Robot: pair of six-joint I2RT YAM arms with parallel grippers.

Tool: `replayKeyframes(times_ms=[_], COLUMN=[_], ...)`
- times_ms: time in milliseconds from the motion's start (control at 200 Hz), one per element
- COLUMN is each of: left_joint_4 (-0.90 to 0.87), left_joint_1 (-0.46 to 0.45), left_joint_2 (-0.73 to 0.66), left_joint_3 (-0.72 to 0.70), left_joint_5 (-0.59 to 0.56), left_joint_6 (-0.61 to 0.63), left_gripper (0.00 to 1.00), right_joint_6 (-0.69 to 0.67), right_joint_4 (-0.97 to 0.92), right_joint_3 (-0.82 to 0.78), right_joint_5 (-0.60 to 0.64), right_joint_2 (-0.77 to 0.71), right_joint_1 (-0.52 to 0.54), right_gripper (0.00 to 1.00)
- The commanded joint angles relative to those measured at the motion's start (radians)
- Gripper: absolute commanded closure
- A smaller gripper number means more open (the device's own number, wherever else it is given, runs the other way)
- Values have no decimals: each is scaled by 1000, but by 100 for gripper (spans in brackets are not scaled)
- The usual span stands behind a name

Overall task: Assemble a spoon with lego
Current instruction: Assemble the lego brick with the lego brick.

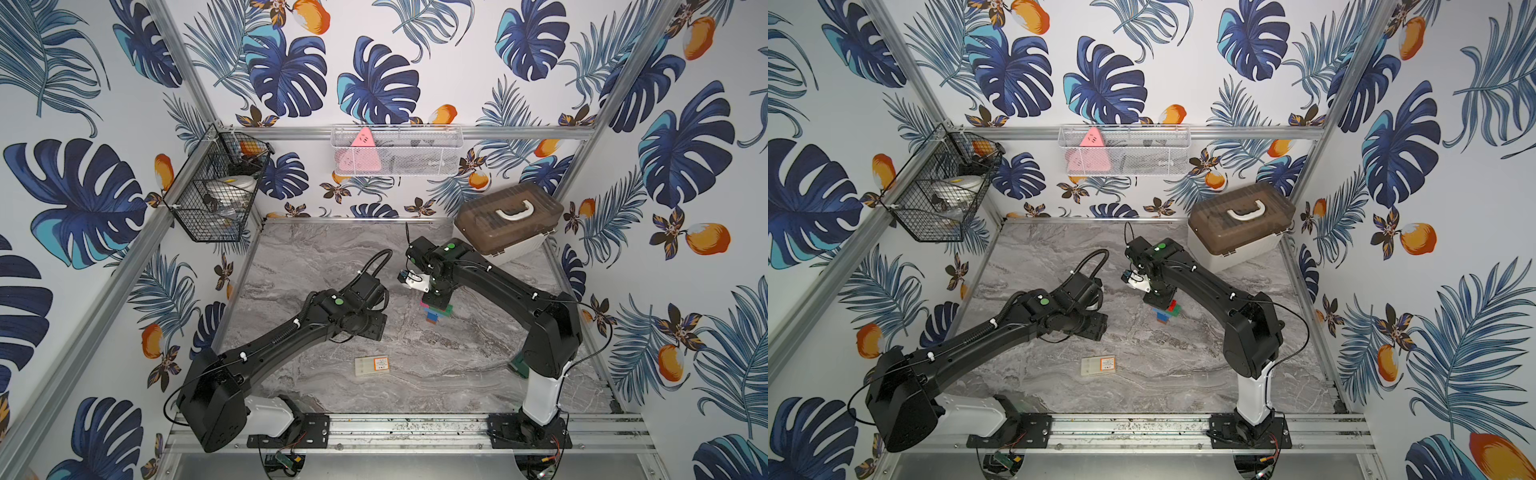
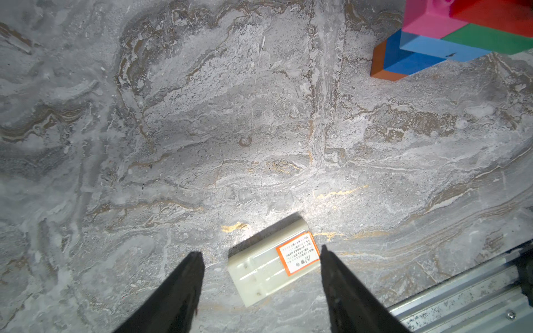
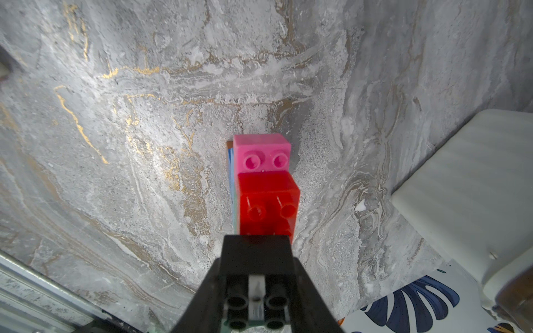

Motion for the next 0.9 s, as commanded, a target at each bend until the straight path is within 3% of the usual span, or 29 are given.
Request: replayKeyframes(times_ms=[0,896], left_joint_4=[-18,-35], left_joint_1=[-3,-5], left_joint_2=[-1,3], left_joint_3=[9,11], left_joint_5=[-18,-32], left_joint_6=[6,16], left_gripper=[30,30], right_joint_6=[6,48], right_joint_4=[-19,-51], right_joint_3=[13,60], right_joint_5=[-6,-4], right_joint_2=[15,21], right_joint_1=[1,-8], right_gripper=[77,75])
